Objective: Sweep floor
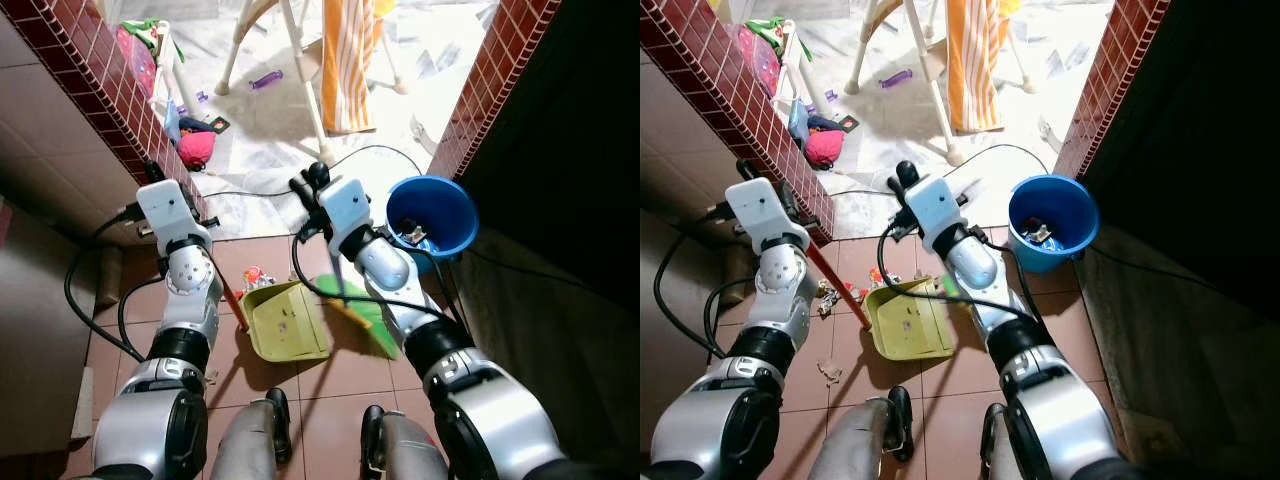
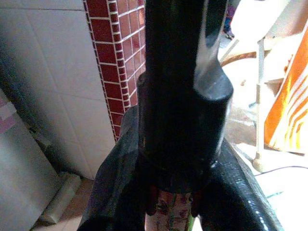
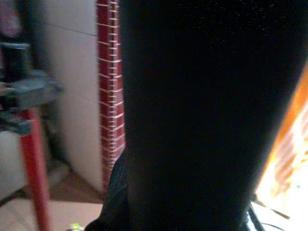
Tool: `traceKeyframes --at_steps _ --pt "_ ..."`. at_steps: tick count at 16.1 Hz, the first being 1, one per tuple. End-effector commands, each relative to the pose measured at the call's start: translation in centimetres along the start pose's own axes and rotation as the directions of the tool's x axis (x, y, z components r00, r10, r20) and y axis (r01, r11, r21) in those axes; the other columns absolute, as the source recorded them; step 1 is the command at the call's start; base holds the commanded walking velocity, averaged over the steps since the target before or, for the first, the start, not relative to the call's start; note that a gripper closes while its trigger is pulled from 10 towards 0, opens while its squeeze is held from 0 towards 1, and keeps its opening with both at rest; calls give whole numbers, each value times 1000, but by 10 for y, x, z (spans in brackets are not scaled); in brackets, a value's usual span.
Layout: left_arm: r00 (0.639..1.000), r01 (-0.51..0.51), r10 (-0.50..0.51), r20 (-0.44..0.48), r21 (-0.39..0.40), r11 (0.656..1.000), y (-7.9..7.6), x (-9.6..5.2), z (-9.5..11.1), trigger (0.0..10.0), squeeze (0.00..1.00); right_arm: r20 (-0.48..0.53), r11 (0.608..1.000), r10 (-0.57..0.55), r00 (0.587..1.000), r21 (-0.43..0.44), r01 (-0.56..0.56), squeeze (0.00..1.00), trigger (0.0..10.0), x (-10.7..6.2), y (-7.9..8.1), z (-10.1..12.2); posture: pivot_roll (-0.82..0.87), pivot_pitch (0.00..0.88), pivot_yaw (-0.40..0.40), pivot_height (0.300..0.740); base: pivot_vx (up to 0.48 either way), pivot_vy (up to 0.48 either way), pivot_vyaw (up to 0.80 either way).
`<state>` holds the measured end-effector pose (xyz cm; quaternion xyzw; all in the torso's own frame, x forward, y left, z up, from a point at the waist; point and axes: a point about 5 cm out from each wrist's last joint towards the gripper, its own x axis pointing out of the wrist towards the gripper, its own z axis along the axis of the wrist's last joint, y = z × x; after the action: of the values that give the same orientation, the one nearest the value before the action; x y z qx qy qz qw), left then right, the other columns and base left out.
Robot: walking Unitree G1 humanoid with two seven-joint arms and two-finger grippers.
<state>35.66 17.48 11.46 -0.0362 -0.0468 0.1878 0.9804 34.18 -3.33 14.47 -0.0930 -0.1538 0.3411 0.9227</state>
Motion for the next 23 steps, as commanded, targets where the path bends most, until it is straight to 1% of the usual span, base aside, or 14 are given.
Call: traceKeyframes --at_steps 1,5,7,8,9,11,13,14,15,17,18,20,21,23 --pt "984 35 -22 -177 70 997 7 -16 -37 10000 0 24 997 60 998 43 -61 0 10000 -3 4 3 40 278 85 740 0 0 0" --pt "972 62 -46 -229 61 996 7 -23 -49 10000 0 10 981 178 984 71 -179 0 10000 -25 -10 5 8 252 69 740 0 0 0" --pt "970 62 -47 -237 56 997 6 -24 -51 10000 0 -2 961 274 962 40 -274 0 10000 -41 -16 13 -22 236 59 740 0 0 0" --pt "972 64 -50 -229 51 997 4 -21 -47 10000 0 -11 959 284 959 9 -284 0 10000 -45 -22 18 -44 229 55 740 0 0 0" --pt "974 86 -82 -214 10 996 -3 -16 -40 10000 0 -27 969 241 970 -55 -242 0 10000 -49 -33 23 -58 223 50 740 0 0 0" --pt "974 139 -144 -177 -38 990 -16 -13 -29 10000 0 -14 986 123 992 -109 -123 0 10000 -47 -51 29 -57 214 42 740 0 0 0" --pt "969 189 -197 -146 -71 979 -27 -10 -19 10000 0 38 992 -9 999 -125 13 0 10000 -40 -69 44 -53 202 32 740 0 0 0" --pt "972 202 -210 -106 -84 976 -30 -9 -11 10000 0 87 985 -99 991 -129 110 0 10000 -35 -79 54 -53 197 28 740 0 0 0" --pt "971 217 -222 -83 -73 974 -33 -8 -6 10000 0 107 980 -150 983 -117 162 0 10000 -33 -84 59 -54 193 24 740 0 0 0" --pt "969 246 -248 -14 -75 966 -39 -7 9 10000 0 121 974 -190 974 -102 203 0 10000 -27 -88 61 -46 181 15 740 0 0 0" --pt "961 276 -274 34 -85 957 -41 -7 22 10000 0 119 974 -196 973 -93 208 0 10000 -22 -86 60 -36 175 10 740 0 0 0" --pt "951 306 -299 77 -98 947 -43 -7 37 10000 0 119 972 -203 972 -93 214 0 10000 -16 -83 59 -30 168 7 740 0 0 0" --pt "950 309 -302 83 -100 946 -43 -7 39 10000 0 118 972 -204 972 -93 216 0 10000 -15 -82 59 -30 165 8 740 0 0 0" --pt "949 285 -276 152 -45 957 -36 -3 59 10000 0 97 977 -182 979 -92 191 0 10000 -9 -76 51 -29 159 8 740 0 0 0"
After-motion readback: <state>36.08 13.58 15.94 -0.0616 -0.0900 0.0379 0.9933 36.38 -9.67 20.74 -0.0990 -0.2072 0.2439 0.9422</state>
